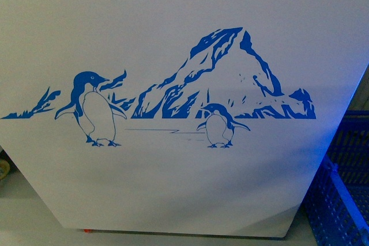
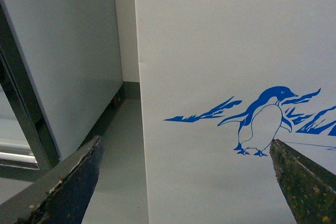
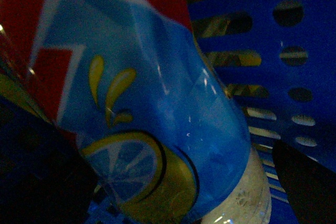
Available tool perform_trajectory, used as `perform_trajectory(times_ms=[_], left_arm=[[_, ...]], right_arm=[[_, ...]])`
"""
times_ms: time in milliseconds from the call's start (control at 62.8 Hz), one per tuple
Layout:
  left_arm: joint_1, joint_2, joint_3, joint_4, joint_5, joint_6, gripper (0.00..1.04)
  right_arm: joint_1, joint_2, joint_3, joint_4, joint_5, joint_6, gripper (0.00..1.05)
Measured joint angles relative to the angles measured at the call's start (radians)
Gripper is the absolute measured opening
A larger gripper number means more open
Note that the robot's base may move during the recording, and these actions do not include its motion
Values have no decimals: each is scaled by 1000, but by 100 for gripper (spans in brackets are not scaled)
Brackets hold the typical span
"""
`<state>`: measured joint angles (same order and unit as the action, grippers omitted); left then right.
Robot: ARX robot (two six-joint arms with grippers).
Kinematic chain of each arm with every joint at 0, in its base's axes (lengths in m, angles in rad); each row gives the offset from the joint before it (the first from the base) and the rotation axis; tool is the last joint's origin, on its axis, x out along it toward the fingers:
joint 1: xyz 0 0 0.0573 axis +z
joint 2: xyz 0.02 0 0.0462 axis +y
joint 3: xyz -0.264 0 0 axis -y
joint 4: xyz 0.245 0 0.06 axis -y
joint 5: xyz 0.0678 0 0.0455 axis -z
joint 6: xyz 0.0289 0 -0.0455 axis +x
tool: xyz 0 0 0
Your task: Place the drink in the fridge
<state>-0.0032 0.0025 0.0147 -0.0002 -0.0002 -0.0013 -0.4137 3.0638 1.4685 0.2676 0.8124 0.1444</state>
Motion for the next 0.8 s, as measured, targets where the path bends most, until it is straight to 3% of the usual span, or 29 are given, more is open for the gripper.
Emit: perform_trajectory(times_ms=[64,239,398,797], left_arm=[[0,0,0,0,0,0,97],[0,0,0,0,0,0,97],[0,0,0,0,0,0,97],[0,0,0,0,0,0,97]], right_arm=[[0,0,-4,-11,-2,24,97],[3,-7,-4,-61,-19,47,69],[11,-21,-39,-5,-35,32,55],[194,-263,-297,154,-236,-10,45]])
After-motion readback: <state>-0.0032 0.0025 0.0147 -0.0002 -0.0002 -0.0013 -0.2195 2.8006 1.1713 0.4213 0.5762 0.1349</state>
